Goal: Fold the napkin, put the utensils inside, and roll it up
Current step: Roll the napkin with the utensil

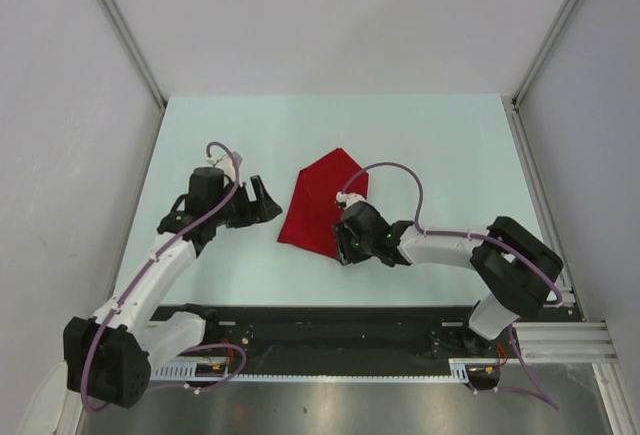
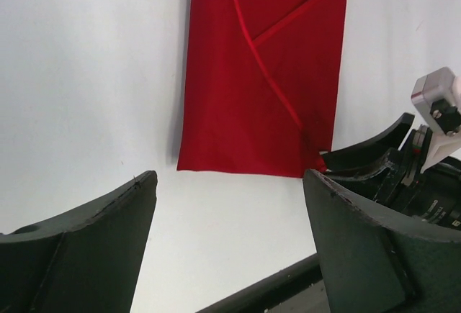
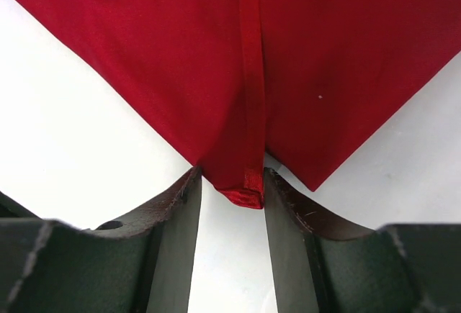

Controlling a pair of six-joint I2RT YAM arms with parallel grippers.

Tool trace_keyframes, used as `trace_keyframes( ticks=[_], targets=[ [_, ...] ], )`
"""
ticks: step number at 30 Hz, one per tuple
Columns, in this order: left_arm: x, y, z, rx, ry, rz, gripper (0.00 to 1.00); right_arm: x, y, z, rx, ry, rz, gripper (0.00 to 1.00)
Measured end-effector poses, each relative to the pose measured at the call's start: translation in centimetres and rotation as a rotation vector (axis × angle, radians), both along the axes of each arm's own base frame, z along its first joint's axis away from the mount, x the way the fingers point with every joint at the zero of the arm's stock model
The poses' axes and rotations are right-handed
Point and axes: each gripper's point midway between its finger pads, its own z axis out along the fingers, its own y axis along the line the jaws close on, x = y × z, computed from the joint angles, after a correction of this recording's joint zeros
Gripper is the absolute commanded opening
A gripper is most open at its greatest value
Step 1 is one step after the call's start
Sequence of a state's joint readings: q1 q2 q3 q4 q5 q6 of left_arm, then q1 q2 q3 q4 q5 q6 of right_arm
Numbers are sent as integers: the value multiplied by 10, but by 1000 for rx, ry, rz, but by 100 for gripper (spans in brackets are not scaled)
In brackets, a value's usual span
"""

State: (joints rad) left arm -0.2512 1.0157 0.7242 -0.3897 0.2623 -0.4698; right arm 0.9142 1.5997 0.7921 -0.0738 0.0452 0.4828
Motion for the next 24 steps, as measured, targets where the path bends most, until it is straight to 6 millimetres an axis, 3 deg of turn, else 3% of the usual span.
trace_keyframes(
  ticks=[5, 12, 20, 24],
  targets=[
    [-5, 0, -6, 18, 45, -31, 87, -4, 7, -1, -13, 8, 5, 41],
    [8, 9, 12, 62, -7, -41, 88, -2, 18, -3, -43, 3, -20, 32],
    [12, 24, 10, 68, -8, -10, 88, 2, 18, -5, -63, 14, -55, 2],
    [13, 26, 11, 59, -8, -3, 88, 4, 15, -5, -73, 24, -64, 0]
  ],
)
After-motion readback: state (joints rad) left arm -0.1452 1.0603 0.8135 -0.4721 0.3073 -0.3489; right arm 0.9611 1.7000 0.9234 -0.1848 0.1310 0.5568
